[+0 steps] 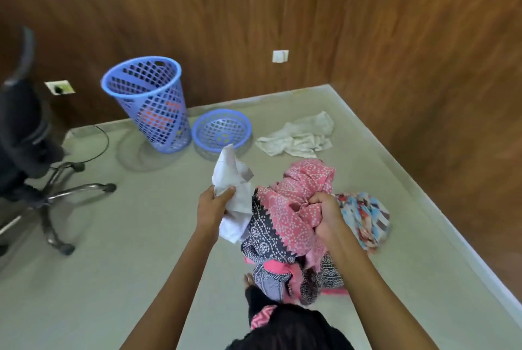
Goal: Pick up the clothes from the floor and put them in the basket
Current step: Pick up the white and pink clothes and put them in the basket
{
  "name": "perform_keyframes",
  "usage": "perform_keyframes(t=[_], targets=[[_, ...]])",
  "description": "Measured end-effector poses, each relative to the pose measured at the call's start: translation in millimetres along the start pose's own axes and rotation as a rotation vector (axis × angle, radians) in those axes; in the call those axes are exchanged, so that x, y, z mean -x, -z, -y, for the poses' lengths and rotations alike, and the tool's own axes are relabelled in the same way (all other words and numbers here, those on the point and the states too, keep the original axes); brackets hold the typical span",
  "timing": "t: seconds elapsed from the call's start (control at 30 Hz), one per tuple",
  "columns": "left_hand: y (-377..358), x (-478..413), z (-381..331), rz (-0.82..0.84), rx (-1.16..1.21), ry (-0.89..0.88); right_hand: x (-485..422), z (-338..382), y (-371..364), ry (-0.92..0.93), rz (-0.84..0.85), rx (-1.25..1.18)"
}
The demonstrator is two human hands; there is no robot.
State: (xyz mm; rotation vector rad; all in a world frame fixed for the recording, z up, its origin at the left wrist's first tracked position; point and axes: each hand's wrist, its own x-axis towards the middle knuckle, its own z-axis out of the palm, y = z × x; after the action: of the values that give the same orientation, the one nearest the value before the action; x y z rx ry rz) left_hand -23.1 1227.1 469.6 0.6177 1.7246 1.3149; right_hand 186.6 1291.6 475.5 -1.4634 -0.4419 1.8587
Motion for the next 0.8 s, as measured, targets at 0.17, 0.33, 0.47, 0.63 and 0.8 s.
perform_keyframes(t=[0.17,0.33,0.47,0.63,0.8], targets=[[32,-104,-53,-0.110,0.031,-0.040,-69,41,-99,-0.027,0.082,0.070],[62,-193,-88,-0.205,0.095,-0.037,-130,74,-196,-0.046,0.190,0.122],[109,-262,-100,-0.259,0.125,0.004,-177,86,-276,-0.040,0.201,0.171],[164,-366,-121,-0.276,0.148,0.011,-237,97,-374,-0.022,0.214,0.150],[212,-470,-173,-0.224,0.220,-0.037,-280,110,-477,-0.022,0.230,0.099]])
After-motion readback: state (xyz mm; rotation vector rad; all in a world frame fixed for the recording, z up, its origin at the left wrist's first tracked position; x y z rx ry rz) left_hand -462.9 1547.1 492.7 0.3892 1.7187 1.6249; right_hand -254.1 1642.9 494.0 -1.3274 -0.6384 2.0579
